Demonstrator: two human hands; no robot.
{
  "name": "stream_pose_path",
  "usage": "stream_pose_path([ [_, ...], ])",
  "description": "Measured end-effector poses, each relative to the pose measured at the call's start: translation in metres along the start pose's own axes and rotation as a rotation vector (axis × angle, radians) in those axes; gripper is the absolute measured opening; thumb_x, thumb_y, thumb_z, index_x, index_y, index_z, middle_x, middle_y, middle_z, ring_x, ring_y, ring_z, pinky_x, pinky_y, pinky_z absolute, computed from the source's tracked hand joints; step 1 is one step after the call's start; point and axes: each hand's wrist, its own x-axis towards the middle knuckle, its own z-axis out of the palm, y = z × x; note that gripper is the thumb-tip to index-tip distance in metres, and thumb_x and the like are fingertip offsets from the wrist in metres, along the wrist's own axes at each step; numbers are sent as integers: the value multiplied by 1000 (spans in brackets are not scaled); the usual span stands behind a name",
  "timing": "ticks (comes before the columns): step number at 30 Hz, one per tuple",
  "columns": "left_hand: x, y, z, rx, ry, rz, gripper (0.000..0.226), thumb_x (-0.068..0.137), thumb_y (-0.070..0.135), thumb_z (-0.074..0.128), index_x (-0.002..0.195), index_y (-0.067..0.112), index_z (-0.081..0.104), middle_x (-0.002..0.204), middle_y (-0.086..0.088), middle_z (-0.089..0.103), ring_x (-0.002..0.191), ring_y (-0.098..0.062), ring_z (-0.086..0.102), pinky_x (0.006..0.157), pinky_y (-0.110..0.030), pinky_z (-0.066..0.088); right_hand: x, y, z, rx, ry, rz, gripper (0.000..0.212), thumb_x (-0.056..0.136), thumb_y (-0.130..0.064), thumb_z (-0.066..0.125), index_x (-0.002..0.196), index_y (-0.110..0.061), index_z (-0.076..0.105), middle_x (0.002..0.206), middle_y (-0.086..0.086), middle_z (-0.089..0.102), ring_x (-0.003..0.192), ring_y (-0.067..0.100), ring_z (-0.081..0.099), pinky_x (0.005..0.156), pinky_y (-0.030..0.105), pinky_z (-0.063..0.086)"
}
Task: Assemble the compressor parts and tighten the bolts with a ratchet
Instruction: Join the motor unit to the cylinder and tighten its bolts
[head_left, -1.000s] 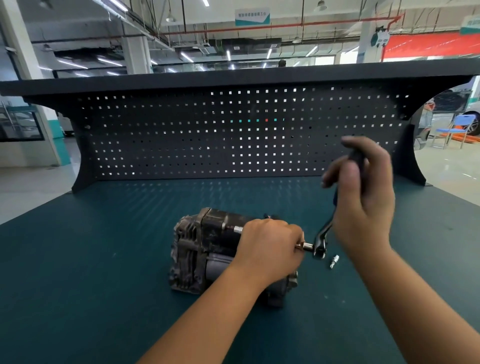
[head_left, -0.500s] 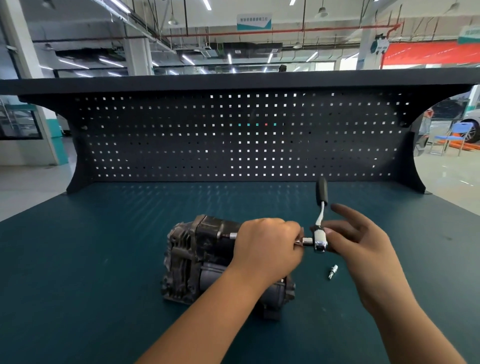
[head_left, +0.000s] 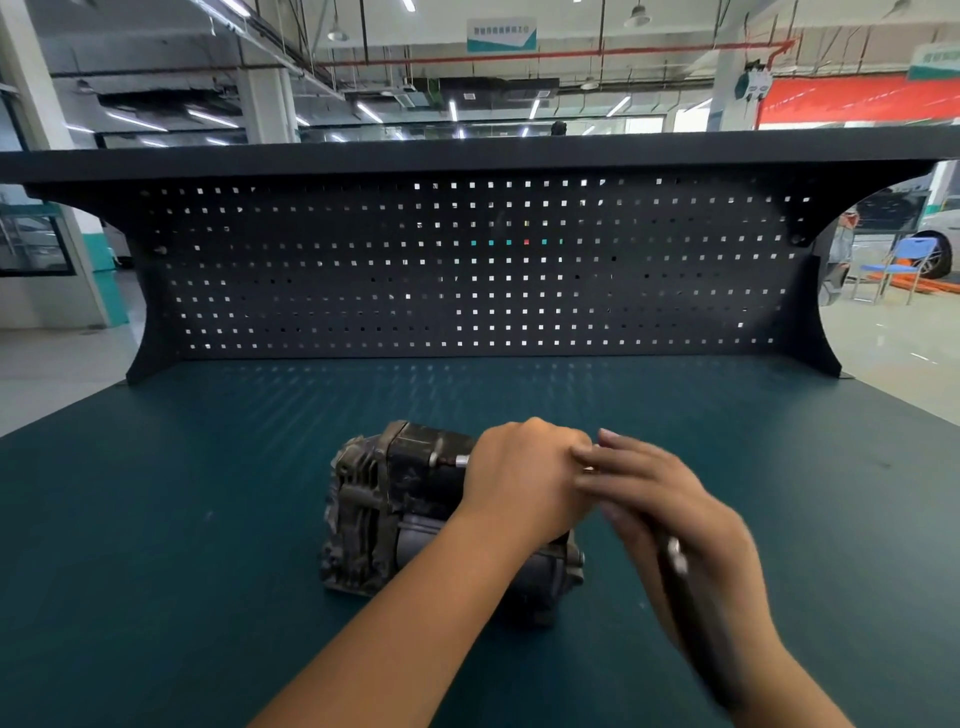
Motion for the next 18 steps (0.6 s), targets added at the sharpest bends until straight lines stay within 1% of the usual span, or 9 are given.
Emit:
stream_pose_path([
  [2, 0, 0, -2, 0, -28, -10, 19, 83, 30, 46, 67, 21, 51, 73, -1, 60, 77, -28, 60, 52, -27, 23, -10, 7, -3, -135, -96, -34, 37, 79, -3, 63, 112, -20, 64, 130, -7, 56, 132, 16, 42, 105, 20, 34],
  [4, 0, 0, -2, -9, -20, -26, 27, 85, 32, 47, 62, 18, 50, 67, 0, 56, 69, -29, 56, 50, -27, 21, -12, 12, -13, -136, -135, 31, 48, 74, -7, 69, 116, -30, 62, 133, -14, 49, 133, 9, 38, 105, 15, 30],
  [5, -1, 1, -2, -19, -14, -35, 34, 87, 33, 46, 56, 17, 42, 61, 2, 52, 64, -29, 51, 48, -27, 19, -10, 14, -18, -130, -132, 57, 50, 72, -8, 71, 114, -33, 62, 130, -16, 50, 129, 5, 42, 103, 12, 31],
  [7, -1, 0, -1, -26, -5, -47, 43, 89, 33, 45, 51, 18, 29, 52, 5, 40, 57, -25, 40, 45, -25, 16, -5, 17, -24, -170, -122, 42, 48, 68, -8, 72, 110, -29, 64, 122, -15, 56, 117, 1, 51, 97, 10, 36],
  [8, -1, 0, -1, -27, -2, -49, 43, 88, 33, 45, 51, 18, 28, 51, 5, 37, 57, -24, 37, 45, -24, 15, -2, 18, -24, -193, -113, 19, 47, 66, -8, 73, 110, -24, 65, 118, -12, 59, 112, 1, 55, 94, 11, 38],
  [10, 0, -1, 0, -29, -13, -44, 38, 87, 32, 45, 54, 17, 32, 56, 3, 45, 59, -24, 38, 45, -24, 15, 1, 22, -24, -193, -84, 7, 43, 65, -9, 74, 106, -19, 66, 111, -8, 63, 103, 2, 60, 88, 13, 43],
  [13, 0, -1, 1, -22, -31, -34, 37, 85, 33, 47, 56, 17, 30, 62, 0, 50, 61, -25, 38, 45, -24, 14, 9, 25, -23, -64, -36, 161, 27, 71, -12, 76, 96, -20, 70, 92, -10, 67, 87, 5, 63, 77, 17, 47],
  [16, 1, -3, 1, 4, -32, -26, 41, 84, 35, 48, 54, 17, 26, 52, 3, 35, 59, -25, 38, 45, -24, 14, 15, 24, -18, 7, 20, 338, 13, 73, -24, 69, 84, -32, 67, 82, -14, 70, 81, 1, 63, 71, 10, 44],
  [18, 1, -3, 3, 23, -34, -22, 41, 84, 35, 48, 54, 17, 25, 51, 3, 30, 58, -25, 37, 46, -24, 14, 17, 22, -14, -13, 21, 399, 8, 81, -26, 68, 76, -32, 65, 76, -16, 68, 74, 0, 61, 64, 8, 43],
])
